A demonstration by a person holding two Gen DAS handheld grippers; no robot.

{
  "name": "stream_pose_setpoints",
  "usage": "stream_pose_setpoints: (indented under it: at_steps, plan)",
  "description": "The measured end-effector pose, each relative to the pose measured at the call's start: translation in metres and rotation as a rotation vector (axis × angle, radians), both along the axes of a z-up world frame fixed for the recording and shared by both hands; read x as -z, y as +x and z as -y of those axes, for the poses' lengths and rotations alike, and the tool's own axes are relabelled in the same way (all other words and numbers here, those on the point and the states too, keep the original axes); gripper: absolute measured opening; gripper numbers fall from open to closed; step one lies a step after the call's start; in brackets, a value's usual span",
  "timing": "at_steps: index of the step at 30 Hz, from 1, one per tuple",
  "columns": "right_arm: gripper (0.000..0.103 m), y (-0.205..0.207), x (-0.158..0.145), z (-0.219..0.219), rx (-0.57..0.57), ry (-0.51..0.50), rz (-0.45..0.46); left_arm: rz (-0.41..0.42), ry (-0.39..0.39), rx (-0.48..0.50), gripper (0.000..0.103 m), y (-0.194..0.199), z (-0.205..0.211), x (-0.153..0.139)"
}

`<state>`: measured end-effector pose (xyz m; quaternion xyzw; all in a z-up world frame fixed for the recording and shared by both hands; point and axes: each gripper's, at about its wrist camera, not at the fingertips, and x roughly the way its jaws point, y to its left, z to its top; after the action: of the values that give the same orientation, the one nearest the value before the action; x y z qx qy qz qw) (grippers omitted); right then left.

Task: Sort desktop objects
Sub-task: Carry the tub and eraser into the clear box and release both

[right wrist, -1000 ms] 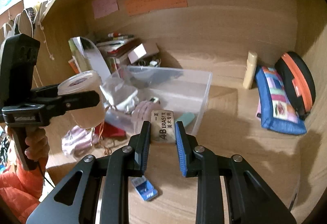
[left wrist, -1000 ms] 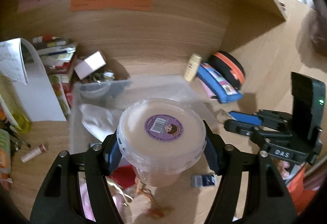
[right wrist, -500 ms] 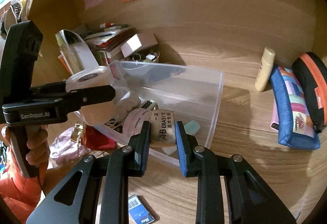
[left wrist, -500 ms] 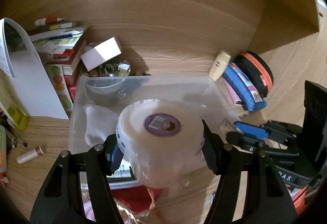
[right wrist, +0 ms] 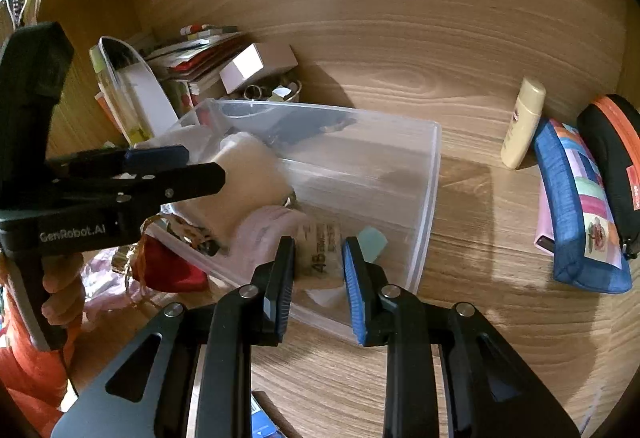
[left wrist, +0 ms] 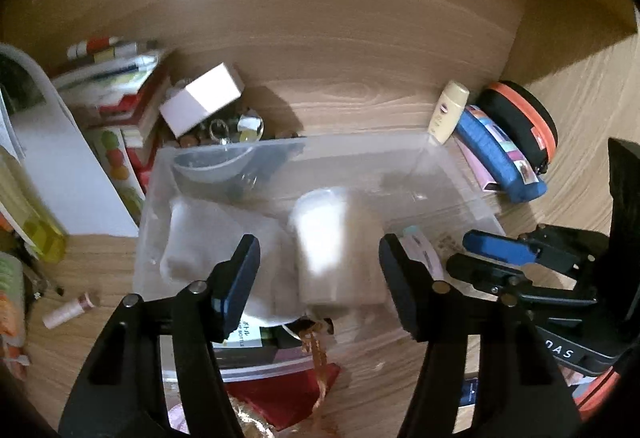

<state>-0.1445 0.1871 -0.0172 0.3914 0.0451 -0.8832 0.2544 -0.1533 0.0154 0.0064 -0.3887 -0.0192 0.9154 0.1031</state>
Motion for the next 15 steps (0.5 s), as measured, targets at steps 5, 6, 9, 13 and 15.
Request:
stream_pose_setpoints:
  at_steps: [5,6,9,13,15]
  plan:
    - [0.028,0.006,-0.004,0.002,-0.014,0.022,-0.027,-0.038,-0.017,-0.003,0.069,0.010,-0.001,-0.009]
    - [0.031,0.009,-0.005,0.002,-0.013,0.027,-0.034,-0.048,-0.018,-0.003,0.071,0.013,-0.001,-0.012]
    - [0.043,0.014,-0.009,0.002,-0.009,0.028,-0.047,-0.074,-0.014,-0.004,0.075,0.023,0.002,-0.020]
    - [0.055,0.022,-0.014,0.001,-0.001,0.019,-0.061,-0.099,-0.010,-0.010,0.081,0.036,0.008,-0.028]
    - [0.069,0.026,-0.018,-0.001,0.006,0.015,-0.064,-0.111,-0.005,-0.015,0.085,0.045,0.015,-0.033]
